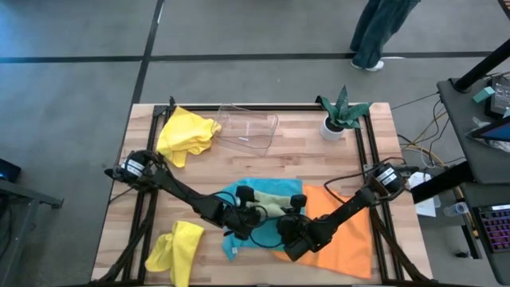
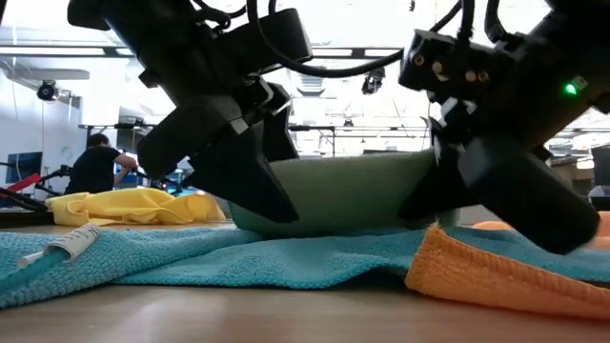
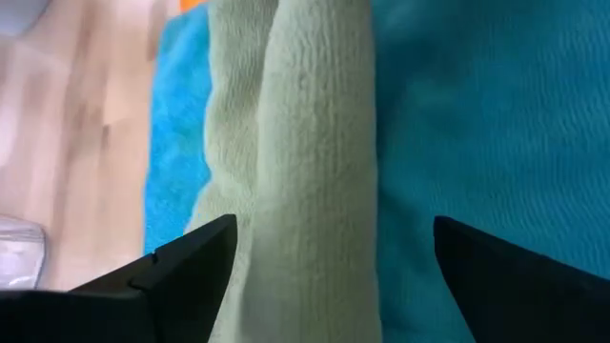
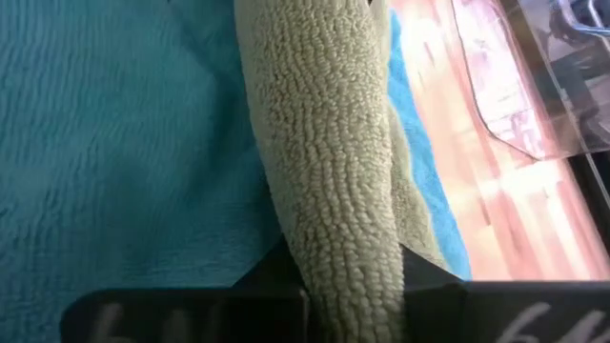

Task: Fold microfiber towels
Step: Put the green folded towel into the transparent bin

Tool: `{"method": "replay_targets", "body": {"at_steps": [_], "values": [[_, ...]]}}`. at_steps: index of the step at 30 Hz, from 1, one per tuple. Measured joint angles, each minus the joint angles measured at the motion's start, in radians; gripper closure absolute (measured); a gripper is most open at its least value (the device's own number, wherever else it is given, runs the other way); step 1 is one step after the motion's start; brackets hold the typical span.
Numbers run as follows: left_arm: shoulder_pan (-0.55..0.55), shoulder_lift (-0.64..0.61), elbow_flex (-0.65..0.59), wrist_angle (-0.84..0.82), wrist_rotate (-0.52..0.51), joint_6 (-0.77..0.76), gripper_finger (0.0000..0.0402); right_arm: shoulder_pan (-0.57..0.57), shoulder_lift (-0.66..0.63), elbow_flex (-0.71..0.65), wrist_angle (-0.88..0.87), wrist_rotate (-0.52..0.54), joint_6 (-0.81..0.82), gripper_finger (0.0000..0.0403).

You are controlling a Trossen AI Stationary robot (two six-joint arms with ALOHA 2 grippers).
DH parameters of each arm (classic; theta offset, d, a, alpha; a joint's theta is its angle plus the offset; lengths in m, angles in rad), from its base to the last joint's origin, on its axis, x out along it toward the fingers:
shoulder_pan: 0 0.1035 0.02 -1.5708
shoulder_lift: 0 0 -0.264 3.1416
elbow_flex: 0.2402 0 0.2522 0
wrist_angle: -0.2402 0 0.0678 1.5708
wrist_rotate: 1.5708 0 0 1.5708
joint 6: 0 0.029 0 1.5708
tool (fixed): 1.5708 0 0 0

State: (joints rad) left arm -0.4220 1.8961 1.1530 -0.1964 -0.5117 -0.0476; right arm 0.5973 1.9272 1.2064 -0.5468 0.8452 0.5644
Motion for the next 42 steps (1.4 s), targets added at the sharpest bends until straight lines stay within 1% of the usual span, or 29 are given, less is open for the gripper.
{"method": "replay_targets", "body": {"at_steps": [6, 9, 18, 25, 42], "values": [[0.007, 0.000, -0.003, 0.006, -0.041, -0.007, 0.0067, 0.000, -0.034, 0.000, -0.002, 0.003, 0.002, 0.0385], [0.010, 0.000, -0.012, 0.005, -0.073, -0.025, 0.0067, 0.000, -0.035, 0.000, -0.001, 0.008, 0.003, 0.0385], [0.010, 0.000, -0.046, 0.006, -0.113, -0.055, 0.0067, 0.000, -0.035, 0.000, 0.000, 0.007, 0.019, 0.0385], [0.014, 0.000, -0.073, 0.005, -0.123, -0.078, 0.0067, 0.000, -0.035, 0.001, 0.002, -0.009, 0.018, 0.0384], [0.015, 0.000, -0.075, 0.051, -0.124, -0.078, 0.0067, 0.000, -0.035, 0.002, 0.002, -0.012, 0.018, 0.0384]]}}
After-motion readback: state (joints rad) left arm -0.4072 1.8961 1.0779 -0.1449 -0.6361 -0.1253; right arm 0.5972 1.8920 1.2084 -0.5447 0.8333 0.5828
